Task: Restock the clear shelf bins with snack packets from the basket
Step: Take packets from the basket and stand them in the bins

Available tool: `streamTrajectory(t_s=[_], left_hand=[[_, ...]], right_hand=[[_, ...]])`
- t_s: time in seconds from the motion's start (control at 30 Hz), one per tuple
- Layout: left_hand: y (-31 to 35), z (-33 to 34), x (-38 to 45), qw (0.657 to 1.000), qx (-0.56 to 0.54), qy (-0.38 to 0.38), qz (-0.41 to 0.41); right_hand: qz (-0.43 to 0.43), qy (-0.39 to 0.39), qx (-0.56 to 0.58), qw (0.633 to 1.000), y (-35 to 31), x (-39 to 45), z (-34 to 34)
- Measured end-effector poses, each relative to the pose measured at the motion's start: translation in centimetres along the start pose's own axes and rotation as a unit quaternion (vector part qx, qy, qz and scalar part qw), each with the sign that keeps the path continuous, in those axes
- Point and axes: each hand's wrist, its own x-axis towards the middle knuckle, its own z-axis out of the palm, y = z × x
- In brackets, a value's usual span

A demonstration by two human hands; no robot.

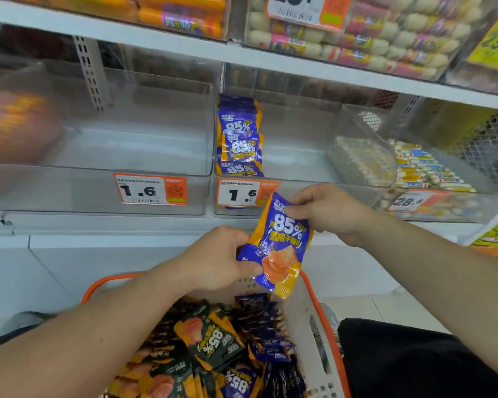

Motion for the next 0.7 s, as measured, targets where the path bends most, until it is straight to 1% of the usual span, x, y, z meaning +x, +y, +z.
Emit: streamTrajectory(t_s=[0.1, 0.13, 0.17, 0.2, 0.3, 0.33, 0.4, 0.43, 0.5, 0.53, 0.6, 0.67, 0.7], left_hand=[[0.5, -1.0, -0.1, 0.998, -0.057, 0.032, -0.022], [0.7, -1.4, -0.1, 0.995, -0.082, 0.044, -0.024], [1.0, -1.7, -0.1, 0.992, -0.108, 0.057, -0.025], [1.3, -1.9, -0.1, 0.988, -0.134, 0.075, -0.024], [2.5, -2.2, 0.0, 0.973, -0.192, 0.124, -0.028], [2.9, -2.3, 0.1, 0.970, -0.200, 0.135, -0.031], [3.7, -2.9, 0.5, 0.966, -0.194, 0.170, -0.030], [3.8, -3.3, 0.7, 0.963, -0.172, 0.204, -0.025], [3.7, -4.3, 1.2, 0.953, -0.085, 0.290, -0.006], [3.5, -4.7, 1.3, 0.941, -0.034, 0.336, 0.015], [2.9, -5.7, 1.6, 0.903, 0.070, 0.417, 0.082], [2.3, -6.4, 2.1, 0.869, 0.150, 0.454, 0.125], [2.0, -6.6, 2.3, 0.863, 0.169, 0.460, 0.124]], right_hand=[[-0.031, 0.089, 0.050, 0.994, -0.4, -0.3, 0.0], [-0.040, 0.112, 0.082, 0.990, -0.5, -0.4, -0.1], [-0.044, 0.117, 0.113, 0.986, -0.7, -0.5, -0.4], [-0.048, 0.102, 0.136, 0.984, -0.9, -0.6, -0.6], [-0.052, 0.027, 0.176, 0.983, -2.1, -1.0, -0.4], [-0.055, 0.016, 0.178, 0.982, -2.5, -0.9, -0.4], [-0.057, 0.026, 0.173, 0.983, -3.9, -0.2, -0.5], [-0.054, 0.041, 0.182, 0.981, -4.9, 0.4, -0.7], [-0.032, 0.088, 0.205, 0.974, -6.2, 2.5, -1.6], [-0.020, 0.105, 0.213, 0.971, -6.8, 3.7, -2.1], [0.020, 0.123, 0.214, 0.969, -7.2, 6.5, -2.6], [0.045, 0.112, 0.185, 0.975, -7.2, 8.8, -2.0], [0.055, 0.096, 0.167, 0.980, -7.1, 9.7, -1.5]])
